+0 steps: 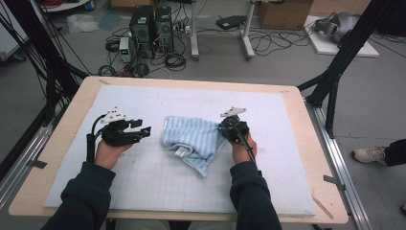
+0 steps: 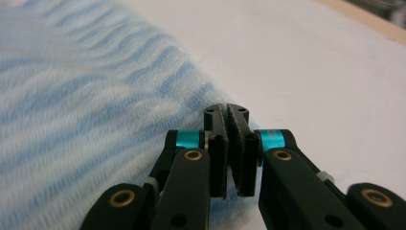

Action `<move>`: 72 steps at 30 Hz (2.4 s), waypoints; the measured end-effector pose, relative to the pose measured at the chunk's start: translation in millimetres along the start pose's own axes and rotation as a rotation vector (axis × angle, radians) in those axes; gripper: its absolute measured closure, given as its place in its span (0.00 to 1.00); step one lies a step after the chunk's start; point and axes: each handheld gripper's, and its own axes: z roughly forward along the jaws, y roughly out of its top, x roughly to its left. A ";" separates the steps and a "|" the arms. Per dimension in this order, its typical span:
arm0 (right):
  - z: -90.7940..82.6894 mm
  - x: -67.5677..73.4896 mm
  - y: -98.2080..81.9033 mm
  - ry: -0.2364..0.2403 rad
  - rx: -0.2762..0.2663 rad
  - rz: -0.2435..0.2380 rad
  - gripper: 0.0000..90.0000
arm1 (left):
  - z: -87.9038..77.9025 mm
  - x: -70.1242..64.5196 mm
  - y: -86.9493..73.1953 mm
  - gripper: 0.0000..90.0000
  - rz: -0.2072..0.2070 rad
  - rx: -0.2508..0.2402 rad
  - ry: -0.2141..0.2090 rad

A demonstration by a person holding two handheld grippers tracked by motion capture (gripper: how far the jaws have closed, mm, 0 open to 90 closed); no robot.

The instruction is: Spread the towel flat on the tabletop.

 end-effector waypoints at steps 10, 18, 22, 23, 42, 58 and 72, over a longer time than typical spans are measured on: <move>6.3 -15.1 -9.2 -0.153 0.017 0.063 0.89 | 11.8 -5.2 -1.5 0.55 0.014 0.023 -0.024; -29.1 -14.6 -12.0 -0.068 -0.130 0.100 0.66 | 24.3 -19.3 0.3 0.56 0.036 0.047 -0.110; -53.3 -13.2 -19.1 -0.022 -0.175 0.097 0.63 | 32.9 -31.8 1.1 0.59 0.073 0.051 -0.181; -58.5 -12.8 -21.5 -0.019 -0.191 0.100 0.63 | 35.4 -35.4 1.1 0.60 0.083 0.054 -0.196; -90.9 10.9 -81.6 0.054 -0.167 0.137 0.56 | 79.0 -89.6 4.0 0.69 0.242 0.199 -0.204; -120.3 35.7 -113.6 0.071 -0.164 0.119 0.55 | 23.8 -83.1 -24.1 0.96 0.216 0.138 -0.134; -112.1 65.3 -105.8 0.186 -0.156 0.026 0.55 | -26.5 -70.9 -52.0 0.96 0.200 0.099 -0.115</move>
